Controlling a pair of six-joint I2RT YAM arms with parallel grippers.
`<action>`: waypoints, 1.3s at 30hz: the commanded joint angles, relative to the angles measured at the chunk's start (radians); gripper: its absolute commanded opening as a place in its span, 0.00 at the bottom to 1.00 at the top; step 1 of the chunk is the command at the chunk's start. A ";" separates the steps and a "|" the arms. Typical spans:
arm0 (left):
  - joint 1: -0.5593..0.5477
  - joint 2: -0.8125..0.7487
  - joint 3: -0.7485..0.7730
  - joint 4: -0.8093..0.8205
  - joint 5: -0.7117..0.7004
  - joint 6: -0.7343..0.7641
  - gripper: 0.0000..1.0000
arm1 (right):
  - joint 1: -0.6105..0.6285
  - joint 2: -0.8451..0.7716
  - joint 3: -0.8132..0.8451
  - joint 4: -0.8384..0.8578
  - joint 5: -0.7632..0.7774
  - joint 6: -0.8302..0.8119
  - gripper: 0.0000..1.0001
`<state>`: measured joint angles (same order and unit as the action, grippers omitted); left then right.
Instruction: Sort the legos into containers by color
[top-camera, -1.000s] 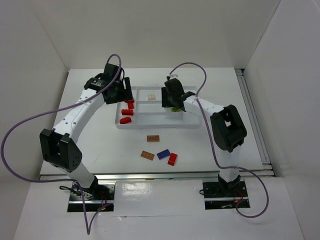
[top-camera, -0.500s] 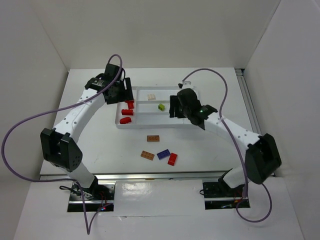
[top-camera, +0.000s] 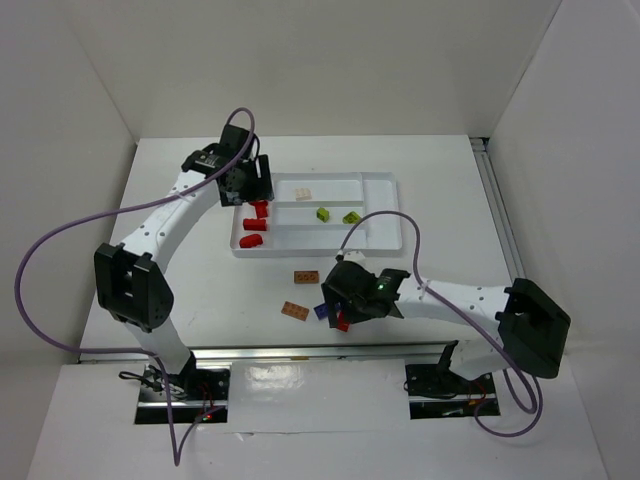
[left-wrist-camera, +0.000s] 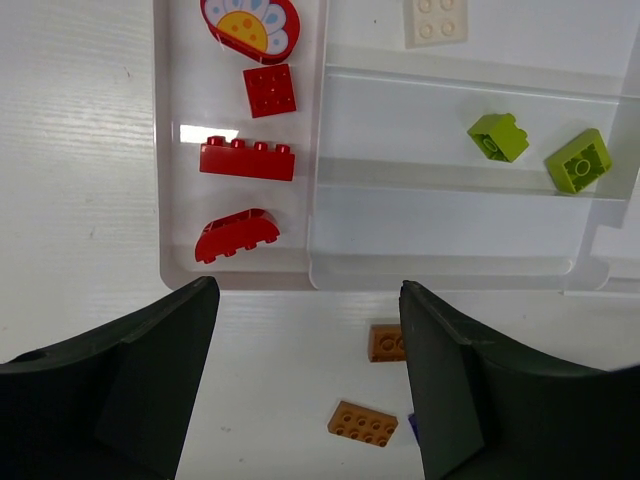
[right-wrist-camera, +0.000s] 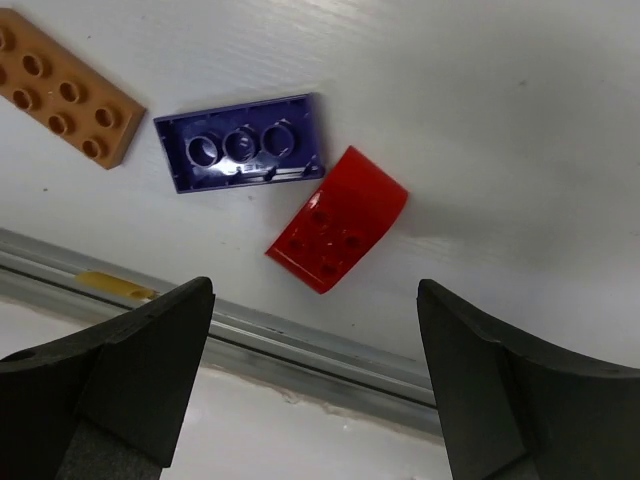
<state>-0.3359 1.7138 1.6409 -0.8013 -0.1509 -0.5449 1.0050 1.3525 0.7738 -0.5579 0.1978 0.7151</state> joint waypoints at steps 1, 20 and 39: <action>-0.012 -0.002 0.040 -0.003 0.010 0.026 0.84 | 0.029 0.011 -0.001 0.024 0.003 0.076 0.90; -0.022 -0.011 0.031 -0.003 -0.010 0.017 0.84 | 0.029 0.077 0.112 -0.068 0.155 0.052 0.25; 0.247 -0.246 -0.367 -0.153 0.008 -0.239 0.85 | -0.166 0.682 0.961 0.288 -0.017 -0.427 0.25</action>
<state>-0.0978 1.5303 1.3464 -0.9260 -0.2077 -0.7261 0.8677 1.9305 1.6165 -0.3622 0.2466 0.3668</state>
